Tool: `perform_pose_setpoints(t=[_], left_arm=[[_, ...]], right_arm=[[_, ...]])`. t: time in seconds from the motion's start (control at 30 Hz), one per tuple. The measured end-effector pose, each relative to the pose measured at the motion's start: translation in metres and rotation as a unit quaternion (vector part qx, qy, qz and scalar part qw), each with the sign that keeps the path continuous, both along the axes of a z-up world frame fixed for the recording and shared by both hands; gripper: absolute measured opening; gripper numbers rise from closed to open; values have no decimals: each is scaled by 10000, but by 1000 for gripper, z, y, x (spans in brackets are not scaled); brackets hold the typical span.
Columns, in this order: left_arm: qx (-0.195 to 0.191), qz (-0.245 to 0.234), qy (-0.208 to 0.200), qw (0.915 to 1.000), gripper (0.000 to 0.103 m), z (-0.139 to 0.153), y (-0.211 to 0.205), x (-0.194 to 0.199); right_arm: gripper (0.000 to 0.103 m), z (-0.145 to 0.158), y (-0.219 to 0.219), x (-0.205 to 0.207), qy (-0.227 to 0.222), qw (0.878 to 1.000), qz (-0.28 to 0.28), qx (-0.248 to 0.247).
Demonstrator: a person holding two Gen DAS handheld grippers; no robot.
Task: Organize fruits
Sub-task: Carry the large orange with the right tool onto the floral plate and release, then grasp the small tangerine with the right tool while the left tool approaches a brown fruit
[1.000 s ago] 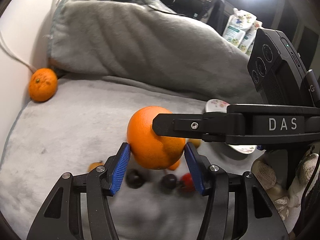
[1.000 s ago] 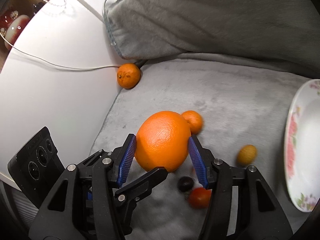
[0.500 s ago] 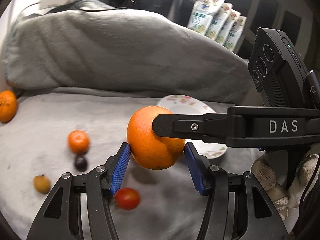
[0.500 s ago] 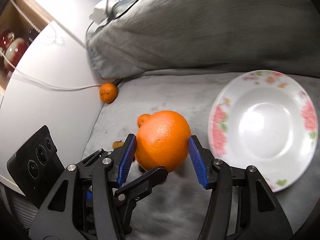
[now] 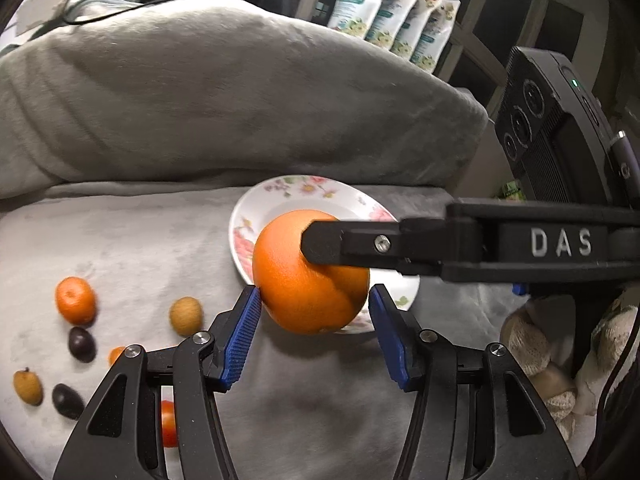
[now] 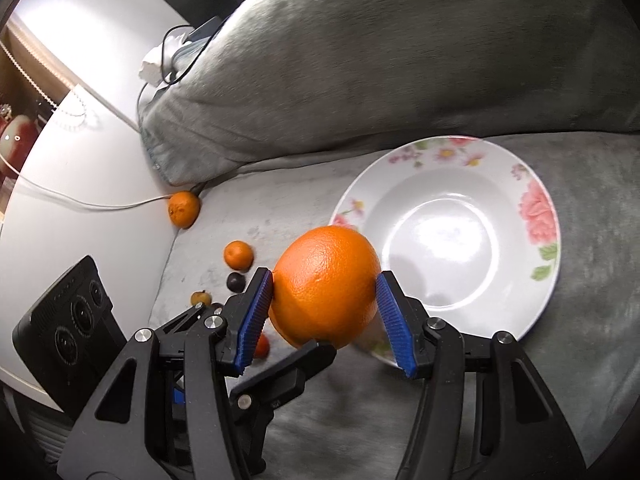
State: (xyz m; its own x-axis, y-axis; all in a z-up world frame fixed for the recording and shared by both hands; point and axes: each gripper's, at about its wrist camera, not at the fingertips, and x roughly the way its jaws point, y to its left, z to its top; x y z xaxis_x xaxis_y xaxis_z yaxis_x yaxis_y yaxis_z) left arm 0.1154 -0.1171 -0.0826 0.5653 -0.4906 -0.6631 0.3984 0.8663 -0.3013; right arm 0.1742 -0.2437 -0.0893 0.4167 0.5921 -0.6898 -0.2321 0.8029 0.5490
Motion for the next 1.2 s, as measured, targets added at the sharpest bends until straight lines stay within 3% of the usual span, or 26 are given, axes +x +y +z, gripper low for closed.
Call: perform_pose_setpoints(t=[0.13, 0.43, 0.7, 0.77, 0.9, 1.2], left_arm=[[-32, -110, 14, 9999, 55, 0, -4, -1], [-112, -28, -152, 9998, 55, 13, 16, -15], [-110, 26, -229, 9997, 56, 16, 26, -23], [-130, 57, -236, 9996, 60, 16, 29, -24], [-133, 206, -282, 9993, 64, 17, 44, -28], [259, 713, -361, 9965, 67, 12, 93, -43]], right_arm=[[56, 1, -11, 1, -21, 9999, -97, 109], [57, 26, -35, -10, -647, 9968, -460, -47], [73, 32, -38, -18, -930, 9937, -568, -278], [76, 33, -37, -22, -1008, 9925, -589, -360], [91, 36, -31, -26, -1215, 9891, -603, -572], [93, 37, -6, -28, -1379, 9865, -307, -824]])
